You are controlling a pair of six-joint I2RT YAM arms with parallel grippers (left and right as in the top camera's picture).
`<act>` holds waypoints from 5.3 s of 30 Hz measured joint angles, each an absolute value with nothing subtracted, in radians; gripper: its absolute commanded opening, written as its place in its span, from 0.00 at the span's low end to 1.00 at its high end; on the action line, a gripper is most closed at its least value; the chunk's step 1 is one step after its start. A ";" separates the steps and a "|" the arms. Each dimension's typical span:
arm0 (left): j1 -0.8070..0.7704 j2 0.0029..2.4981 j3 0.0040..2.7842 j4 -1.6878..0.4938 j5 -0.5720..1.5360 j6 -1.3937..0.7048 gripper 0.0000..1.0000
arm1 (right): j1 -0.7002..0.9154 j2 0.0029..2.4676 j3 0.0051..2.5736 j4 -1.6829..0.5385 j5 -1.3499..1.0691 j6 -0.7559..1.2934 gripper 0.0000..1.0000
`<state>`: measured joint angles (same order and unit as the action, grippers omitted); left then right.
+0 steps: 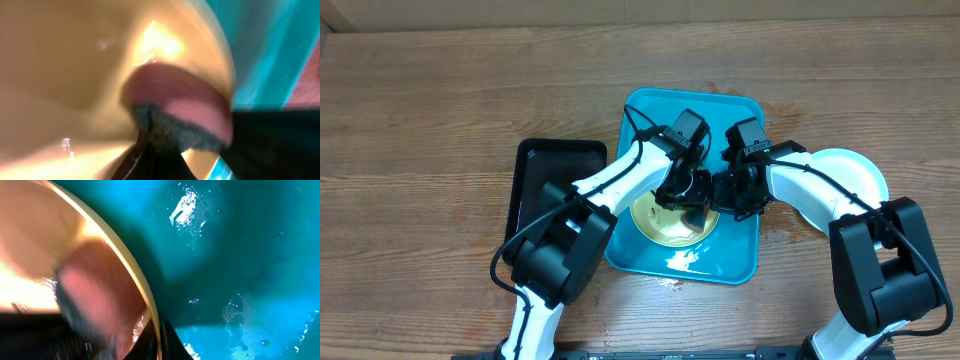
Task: Clean dirty plates on tray and stack at the side
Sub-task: 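Scrub the yellow plate with the sponge while the right gripper holds it, then return the sponge to the black tray with the left gripper, then lift and tilt the yellow plate upward with the right gripper, then carry the yellow plate right and lower it onto the white plate stack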
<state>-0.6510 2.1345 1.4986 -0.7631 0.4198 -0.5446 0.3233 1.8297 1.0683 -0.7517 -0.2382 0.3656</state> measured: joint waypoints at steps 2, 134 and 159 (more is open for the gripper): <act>-0.652 2.135 1.499 -0.831 0.432 -0.557 0.04 | 0.323 1.830 1.068 -0.752 -0.237 0.365 0.04; 0.041 1.092 1.565 -1.306 0.188 -0.392 1.00 | 1.208 1.737 1.417 -0.534 1.186 0.230 0.04; 0.041 1.092 1.565 -1.307 0.184 -0.392 1.00 | 1.170 1.737 1.417 -0.555 1.165 0.264 0.04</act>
